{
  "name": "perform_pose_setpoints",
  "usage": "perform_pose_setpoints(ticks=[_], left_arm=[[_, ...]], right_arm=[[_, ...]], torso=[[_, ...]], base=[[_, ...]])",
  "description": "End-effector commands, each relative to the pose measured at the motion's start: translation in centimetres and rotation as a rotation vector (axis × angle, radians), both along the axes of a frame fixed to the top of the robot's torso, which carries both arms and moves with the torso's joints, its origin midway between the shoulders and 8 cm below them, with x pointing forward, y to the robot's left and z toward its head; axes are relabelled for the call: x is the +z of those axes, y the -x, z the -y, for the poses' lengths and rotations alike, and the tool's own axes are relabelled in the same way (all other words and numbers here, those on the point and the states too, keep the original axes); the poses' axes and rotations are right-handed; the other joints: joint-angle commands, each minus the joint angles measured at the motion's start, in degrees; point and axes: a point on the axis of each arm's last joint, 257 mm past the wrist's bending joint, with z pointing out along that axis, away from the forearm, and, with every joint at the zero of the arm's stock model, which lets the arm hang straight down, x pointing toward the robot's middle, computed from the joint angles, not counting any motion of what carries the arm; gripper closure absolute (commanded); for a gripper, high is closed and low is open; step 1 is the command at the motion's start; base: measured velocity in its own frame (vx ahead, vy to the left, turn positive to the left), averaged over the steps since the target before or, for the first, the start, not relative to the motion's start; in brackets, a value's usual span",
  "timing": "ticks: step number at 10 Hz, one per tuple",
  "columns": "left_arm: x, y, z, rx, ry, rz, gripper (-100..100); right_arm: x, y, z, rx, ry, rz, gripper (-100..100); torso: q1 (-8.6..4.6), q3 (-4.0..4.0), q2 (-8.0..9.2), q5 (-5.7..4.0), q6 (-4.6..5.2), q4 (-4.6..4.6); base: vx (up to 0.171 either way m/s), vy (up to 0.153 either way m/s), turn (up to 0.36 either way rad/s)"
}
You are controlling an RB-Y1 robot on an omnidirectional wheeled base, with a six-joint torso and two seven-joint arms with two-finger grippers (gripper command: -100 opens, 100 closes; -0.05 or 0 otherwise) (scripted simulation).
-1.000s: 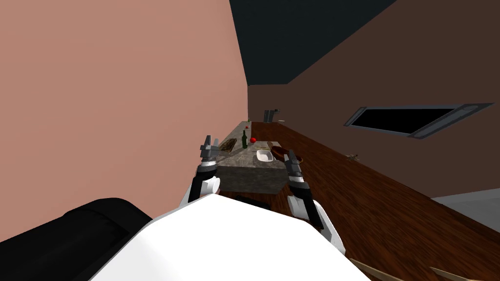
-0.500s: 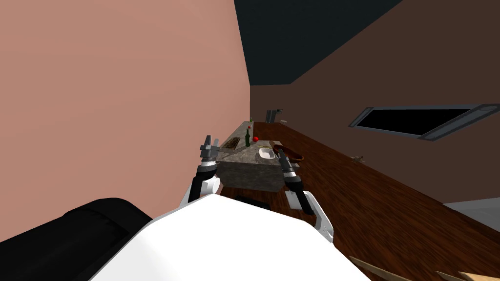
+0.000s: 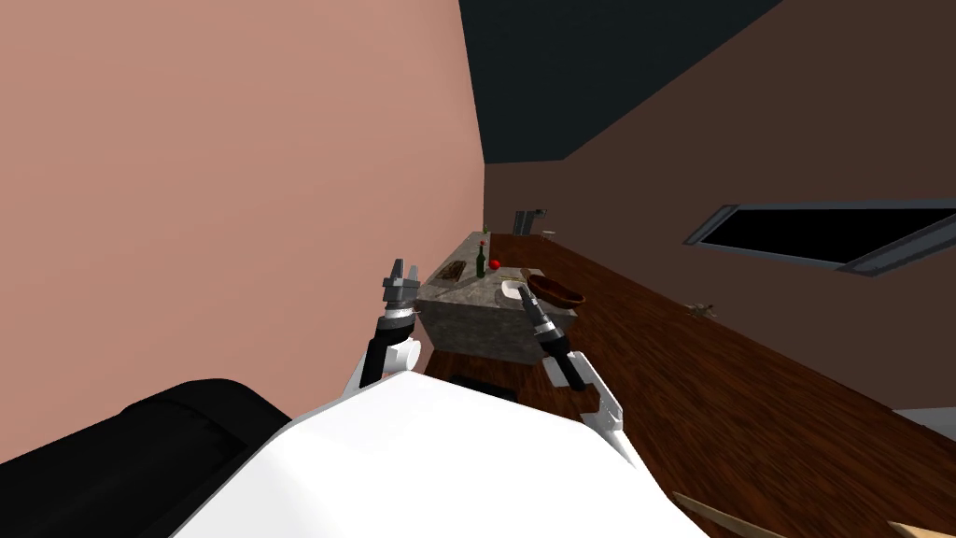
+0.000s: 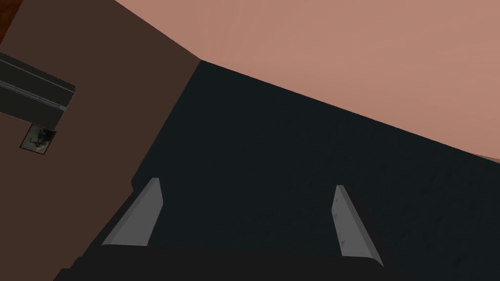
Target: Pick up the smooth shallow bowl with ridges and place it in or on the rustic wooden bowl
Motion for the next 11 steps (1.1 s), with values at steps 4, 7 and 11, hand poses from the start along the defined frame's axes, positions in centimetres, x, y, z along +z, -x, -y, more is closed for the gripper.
perform_pose_setpoints(ticks=[4,7,11], left_arm=[[0.0,0.0,0.0,0.0,0.0,0.0,0],[0.0,0.0,0.0,0.0,0.0,0.0,0],[0.0,0.0,0.0,0.0,0.0,0.0,0]], right_arm=[[-2.6,-2.0,-2.6,0.046,0.222,0.02,-100],[-4.4,-3.0,-3.1,0.056,0.342,0.027,-100],[-7.4,-4.8,-3.3,0.076,0.548,0.04,-100]], torso=[[-0.01,-0.08,-0.15,0.0,0.03,-0.03],[0.02,-0.07,-0.12,0.0,0.0,-0.03],[0.0,-0.08,-0.15,0.0,0.02,-0.03]], base=[[-0.087,0.032,0.071],[-0.084,0.03,0.086],[-0.078,0.032,0.094]])
